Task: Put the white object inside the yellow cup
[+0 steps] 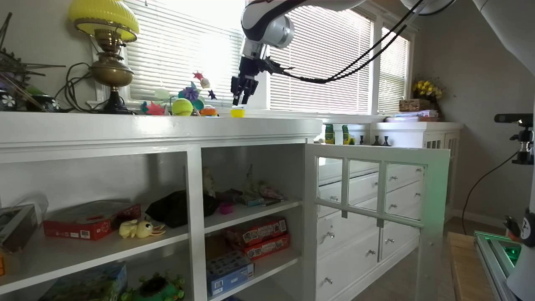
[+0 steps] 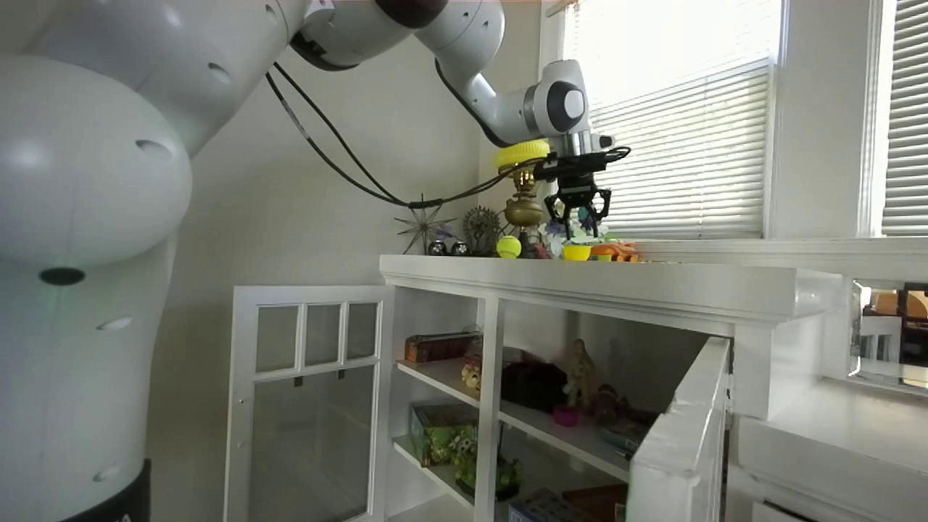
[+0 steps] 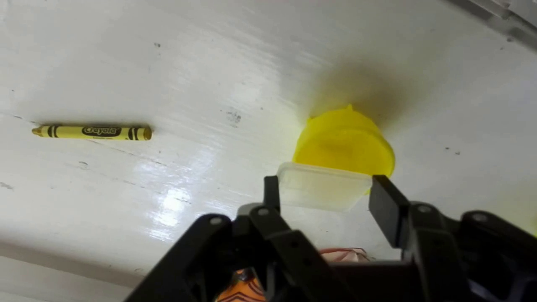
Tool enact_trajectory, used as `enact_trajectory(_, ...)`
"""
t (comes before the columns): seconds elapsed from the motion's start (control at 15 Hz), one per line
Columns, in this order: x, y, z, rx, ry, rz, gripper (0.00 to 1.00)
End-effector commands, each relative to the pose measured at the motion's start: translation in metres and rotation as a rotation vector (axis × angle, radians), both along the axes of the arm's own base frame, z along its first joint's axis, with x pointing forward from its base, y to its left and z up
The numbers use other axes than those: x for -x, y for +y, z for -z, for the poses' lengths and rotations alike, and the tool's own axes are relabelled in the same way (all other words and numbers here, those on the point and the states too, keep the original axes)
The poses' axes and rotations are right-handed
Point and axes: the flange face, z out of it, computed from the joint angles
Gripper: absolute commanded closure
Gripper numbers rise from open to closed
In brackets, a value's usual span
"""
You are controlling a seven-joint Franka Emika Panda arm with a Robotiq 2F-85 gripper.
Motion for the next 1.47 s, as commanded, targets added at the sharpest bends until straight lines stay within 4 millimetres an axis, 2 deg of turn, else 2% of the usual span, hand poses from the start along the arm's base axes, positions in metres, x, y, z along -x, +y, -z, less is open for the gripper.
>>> enact_trajectory(0.0,-0.004,-0.004,-0.002,0.03,0.002,0.01,0.69)
enact_trajectory(0.4,-0.004,0.001,-0.003,0.02,-0.002,0.0,0.69)
enact_trajectory(0.47,-0.003,0.002,-0.003,0.019,0.005,0.004,0.22)
enact_trajectory(0.73,-0.003,0.005,-0.003,0.02,0.001,0.007,0.01)
enact_trajectory(1.07,0.003,0.013,-0.016,0.023,-0.011,0.006,0.0)
enact_trajectory(1.27,0.028,0.034,-0.04,-0.008,0.021,0.104,0.0)
enact_trajectory(1.4,0.051,0.055,-0.058,-0.032,0.078,0.14,0.0)
